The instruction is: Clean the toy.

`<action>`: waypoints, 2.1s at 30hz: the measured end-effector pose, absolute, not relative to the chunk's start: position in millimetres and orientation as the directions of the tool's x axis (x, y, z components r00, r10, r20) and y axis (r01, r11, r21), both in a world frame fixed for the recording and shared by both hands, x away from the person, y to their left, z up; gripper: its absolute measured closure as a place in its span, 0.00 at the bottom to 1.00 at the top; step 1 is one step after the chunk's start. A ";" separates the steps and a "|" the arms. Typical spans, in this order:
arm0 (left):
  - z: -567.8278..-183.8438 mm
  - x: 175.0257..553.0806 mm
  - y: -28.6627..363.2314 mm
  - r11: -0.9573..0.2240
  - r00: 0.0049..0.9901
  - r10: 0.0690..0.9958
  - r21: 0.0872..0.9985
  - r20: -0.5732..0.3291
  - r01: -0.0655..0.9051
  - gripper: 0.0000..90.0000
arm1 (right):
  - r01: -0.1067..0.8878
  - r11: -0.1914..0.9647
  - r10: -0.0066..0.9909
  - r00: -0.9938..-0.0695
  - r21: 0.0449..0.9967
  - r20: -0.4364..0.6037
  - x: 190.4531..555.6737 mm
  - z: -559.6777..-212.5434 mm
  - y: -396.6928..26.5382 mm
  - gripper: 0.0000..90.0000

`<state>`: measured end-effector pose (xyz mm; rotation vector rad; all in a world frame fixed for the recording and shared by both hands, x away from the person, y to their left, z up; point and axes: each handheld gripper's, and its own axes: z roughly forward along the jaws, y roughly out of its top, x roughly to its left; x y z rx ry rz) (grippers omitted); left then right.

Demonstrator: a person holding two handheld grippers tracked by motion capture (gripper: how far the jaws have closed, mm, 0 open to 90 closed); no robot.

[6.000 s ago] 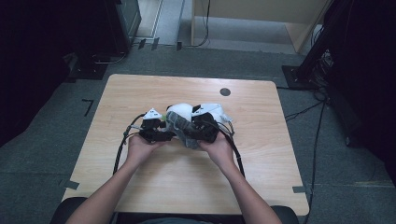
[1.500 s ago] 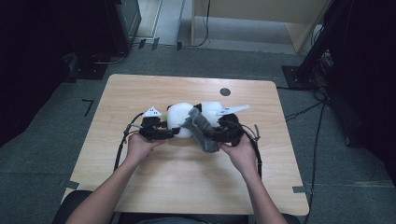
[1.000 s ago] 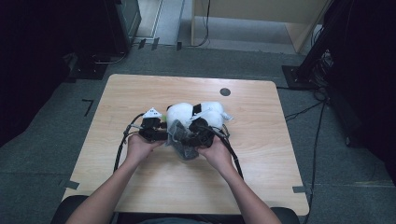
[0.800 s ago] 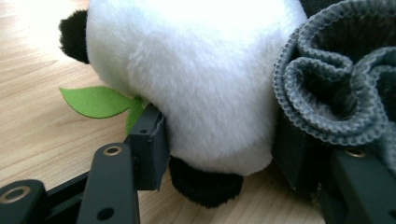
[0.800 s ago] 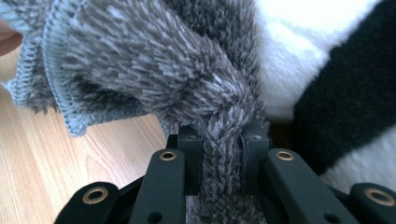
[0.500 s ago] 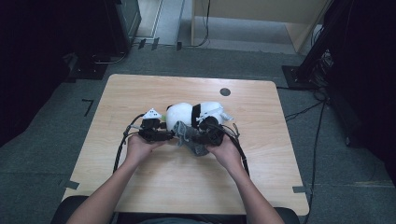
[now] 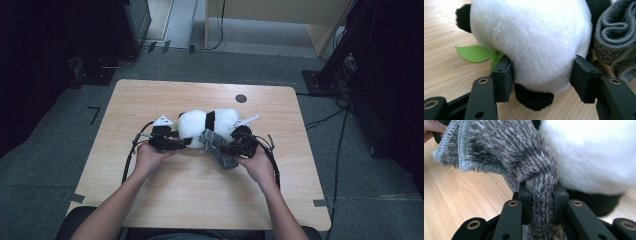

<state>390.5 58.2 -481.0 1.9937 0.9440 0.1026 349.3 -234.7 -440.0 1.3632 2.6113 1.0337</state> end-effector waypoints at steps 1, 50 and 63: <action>-480.6 390.8 57.9 -0.307 0.706 0.653 0.756 -0.275 0.579 0.46 | 0.726 0.394 0.742 -0.613 0.564 0.272 348.5 -439.7 -238.3 0.83; -477.9 393.4 54.2 -0.315 0.703 0.657 0.748 -0.273 0.584 0.47 | 0.635 0.276 0.769 -0.597 0.721 0.231 336.3 -389.6 -253.0 0.85; -478.0 390.8 53.7 -0.323 0.702 0.663 0.748 -0.258 0.580 0.47 | 0.611 0.395 0.696 -0.687 0.686 0.210 360.4 -428.2 -184.1 0.85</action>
